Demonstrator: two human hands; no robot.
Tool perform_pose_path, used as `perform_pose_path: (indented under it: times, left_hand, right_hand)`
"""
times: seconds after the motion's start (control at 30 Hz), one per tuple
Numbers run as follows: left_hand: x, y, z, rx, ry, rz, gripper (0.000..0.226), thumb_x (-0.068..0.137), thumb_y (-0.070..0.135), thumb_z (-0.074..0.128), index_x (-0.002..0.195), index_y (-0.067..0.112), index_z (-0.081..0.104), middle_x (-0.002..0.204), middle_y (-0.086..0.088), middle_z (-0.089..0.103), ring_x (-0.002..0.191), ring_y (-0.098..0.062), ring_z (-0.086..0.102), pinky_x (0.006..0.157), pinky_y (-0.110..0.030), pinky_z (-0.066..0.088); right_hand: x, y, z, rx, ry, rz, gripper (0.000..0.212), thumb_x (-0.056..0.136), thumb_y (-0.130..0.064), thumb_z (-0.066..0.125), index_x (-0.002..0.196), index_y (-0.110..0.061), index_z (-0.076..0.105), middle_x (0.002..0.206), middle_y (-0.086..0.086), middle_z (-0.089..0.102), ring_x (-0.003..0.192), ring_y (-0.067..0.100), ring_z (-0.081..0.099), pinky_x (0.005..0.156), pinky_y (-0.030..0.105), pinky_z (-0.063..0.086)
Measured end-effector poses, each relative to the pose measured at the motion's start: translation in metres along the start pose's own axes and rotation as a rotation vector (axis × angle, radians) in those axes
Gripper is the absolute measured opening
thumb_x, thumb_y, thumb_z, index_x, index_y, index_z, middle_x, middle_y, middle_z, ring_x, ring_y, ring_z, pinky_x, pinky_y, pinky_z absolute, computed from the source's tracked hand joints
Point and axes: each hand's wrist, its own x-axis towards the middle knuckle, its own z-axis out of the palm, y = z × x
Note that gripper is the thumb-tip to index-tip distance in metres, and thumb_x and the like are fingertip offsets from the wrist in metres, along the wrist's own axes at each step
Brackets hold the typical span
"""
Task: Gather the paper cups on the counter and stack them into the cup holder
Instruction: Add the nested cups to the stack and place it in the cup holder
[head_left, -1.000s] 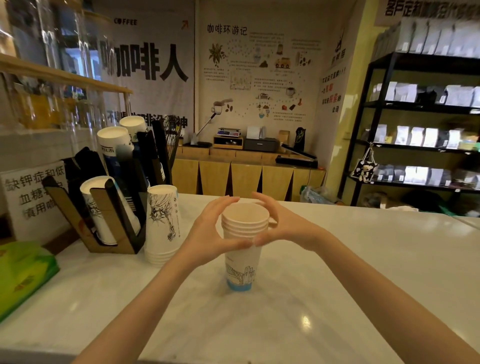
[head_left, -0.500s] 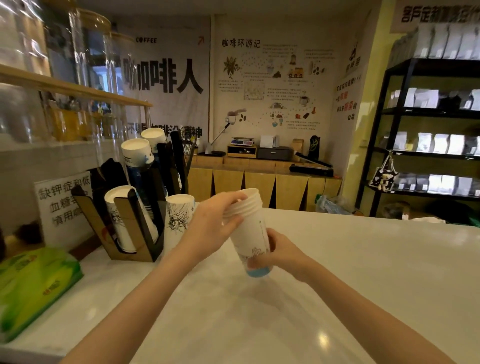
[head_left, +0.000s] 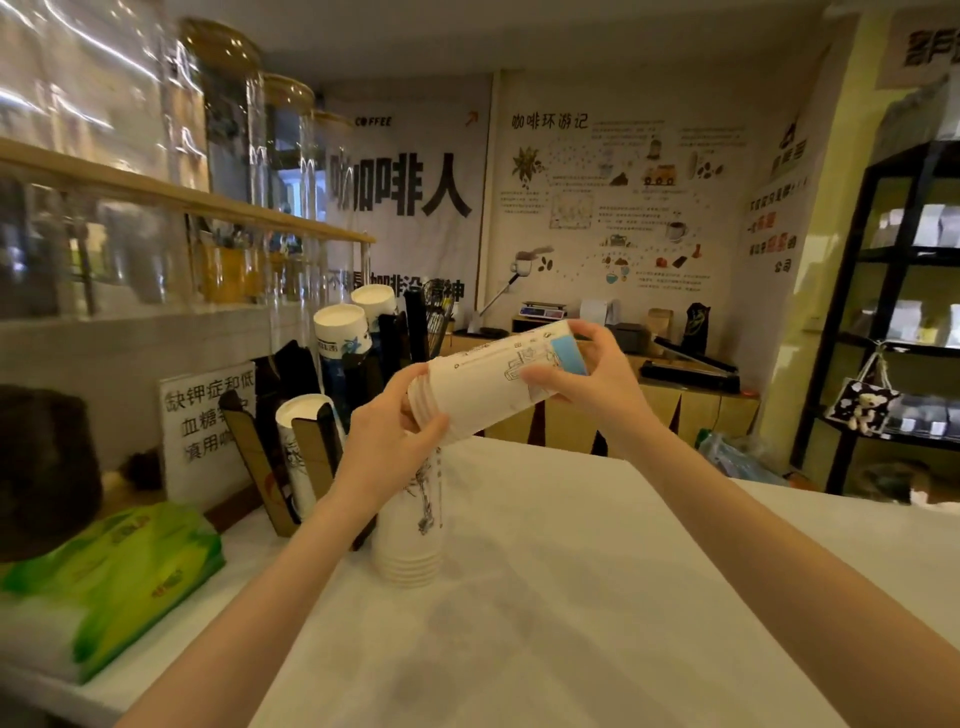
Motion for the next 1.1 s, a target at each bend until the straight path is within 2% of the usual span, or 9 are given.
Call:
perform_pose_path:
  times: [0.13,0.27,0.4,0.53,0.6,0.73,0.83,0.97,1.1]
  left_hand:
    - [-0.003,-0.012,-0.002,0.042,-0.045,-0.129,0.063,0.080,0.030,0.062,0.135,0.027,0.031,0.088,0.003,0.059,0.074,-0.002,0.056,0.062,-0.011,0.040]
    - [-0.017,-0.026,0.002,0.017,-0.096,-0.255,0.071,0.080,0.033,0.061,0.138,0.027,0.021,0.112,-0.011,0.064,0.100,-0.023,0.061,0.086,-0.031,0.047]
    - [-0.027,-0.047,0.005,0.019,-0.109,-0.413,0.071,0.078,0.038,0.062,0.136,0.031,0.021,0.118,-0.010,0.062,0.104,-0.028,0.060,0.094,-0.046,0.049]
    - [-0.040,-0.067,0.012,0.017,-0.125,-0.507,0.071,0.078,0.035,0.063,0.136,0.022,0.025,0.107,-0.009,0.066,0.082,-0.020,0.066,0.061,-0.021,0.052]
    - [-0.047,-0.074,0.016,-0.029,-0.143,-0.553,0.070,0.078,0.030,0.064,0.135,0.020,0.026,0.093,-0.008,0.067,0.066,-0.018,0.064,0.048,-0.019,0.049]
    - [-0.059,-0.086,0.023,-0.107,-0.176,-0.630,0.074,0.078,0.028,0.064,0.138,0.024,0.019,0.104,-0.015,0.065,0.073,-0.019,0.059,0.045,-0.019,0.046]
    - [-0.065,-0.089,0.026,-0.129,-0.166,-0.641,0.072,0.080,0.028,0.062,0.138,0.026,0.018,0.094,-0.008,0.065,0.067,-0.016,0.058,0.046,-0.020,0.046]
    - [-0.066,-0.092,0.024,-0.069,-0.164,-0.646,0.074,0.079,0.036,0.062,0.137,0.028,0.019,0.118,-0.014,0.062,0.100,-0.028,0.061,0.070,-0.032,0.050]
    - [-0.065,-0.091,0.016,0.006,-0.251,-0.646,0.076,0.078,0.042,0.060,0.139,0.026,0.018,0.127,-0.013,0.055,0.111,-0.029,0.056,0.082,-0.033,0.047]
  right_hand:
    - [0.022,-0.009,0.028,-0.064,-0.048,-0.103,0.079,0.067,-0.024,0.078,0.132,-0.018,0.035,0.121,0.001,0.049,0.103,0.016,0.057,0.072,0.020,0.056]
    - [0.036,-0.006,0.060,-0.124,-0.165,-0.114,0.078,0.068,-0.024,0.078,0.132,-0.018,0.034,0.119,0.000,0.051,0.100,0.014,0.055,0.073,0.022,0.053]
    - [0.039,0.011,0.083,-0.163,-0.233,-0.102,0.083,0.065,-0.025,0.080,0.134,-0.017,0.033,0.114,-0.004,0.048,0.101,0.015,0.054,0.080,0.027,0.051]
    - [0.036,0.033,0.096,-0.182,-0.287,-0.043,0.087,0.063,-0.027,0.081,0.135,-0.019,0.032,0.126,0.004,0.050,0.103,0.018,0.055,0.085,0.033,0.052]
    - [0.031,0.043,0.100,-0.198,-0.308,-0.027,0.088,0.063,-0.026,0.081,0.135,-0.019,0.031,0.130,0.006,0.048,0.103,0.017,0.054,0.084,0.030,0.051]
    - [0.021,0.059,0.107,-0.240,-0.359,-0.016,0.087,0.064,-0.028,0.081,0.135,-0.019,0.031,0.132,0.005,0.048,0.099,0.013,0.051,0.082,0.028,0.049]
    - [0.017,0.066,0.109,-0.269,-0.347,-0.018,0.086,0.062,-0.032,0.081,0.133,-0.020,0.033,0.129,0.003,0.051,0.098,0.011,0.051,0.080,0.026,0.048]
    - [0.017,0.064,0.108,-0.287,-0.361,-0.015,0.084,0.063,-0.031,0.081,0.132,-0.018,0.035,0.126,0.002,0.053,0.096,0.010,0.052,0.078,0.026,0.049]
    - [0.014,0.065,0.100,-0.208,-0.520,0.157,0.089,0.068,-0.030,0.077,0.139,-0.018,0.026,0.129,0.002,0.050,0.102,0.011,0.050,0.074,0.018,0.046]
